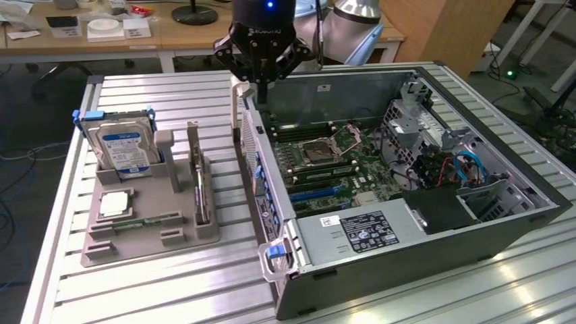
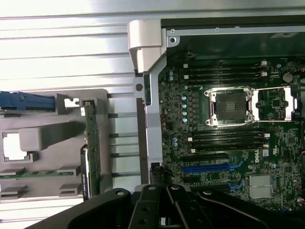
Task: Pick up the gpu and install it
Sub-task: 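Reach for the gpu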
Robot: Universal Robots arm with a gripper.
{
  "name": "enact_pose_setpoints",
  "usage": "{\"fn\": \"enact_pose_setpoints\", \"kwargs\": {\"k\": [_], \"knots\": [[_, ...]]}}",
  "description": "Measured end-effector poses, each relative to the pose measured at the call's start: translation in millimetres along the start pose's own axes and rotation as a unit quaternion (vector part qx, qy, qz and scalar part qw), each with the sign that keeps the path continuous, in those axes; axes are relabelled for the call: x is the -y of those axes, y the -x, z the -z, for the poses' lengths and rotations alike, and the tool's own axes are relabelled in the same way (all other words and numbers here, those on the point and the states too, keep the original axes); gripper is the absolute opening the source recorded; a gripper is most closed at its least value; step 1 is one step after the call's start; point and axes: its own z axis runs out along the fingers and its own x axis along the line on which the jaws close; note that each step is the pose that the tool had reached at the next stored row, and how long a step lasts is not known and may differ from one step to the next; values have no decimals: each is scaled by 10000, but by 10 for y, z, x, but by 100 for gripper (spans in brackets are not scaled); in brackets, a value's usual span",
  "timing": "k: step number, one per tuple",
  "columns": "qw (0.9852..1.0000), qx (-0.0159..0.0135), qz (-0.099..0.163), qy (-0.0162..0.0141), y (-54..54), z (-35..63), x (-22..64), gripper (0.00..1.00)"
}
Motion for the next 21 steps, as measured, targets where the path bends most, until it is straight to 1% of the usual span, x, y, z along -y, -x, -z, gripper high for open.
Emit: {"fn": "enact_pose_setpoints", "kwargs": {"k": [21], "knots": [[10000, -5, -1, 0, -285, 0, 22, 10]]}}
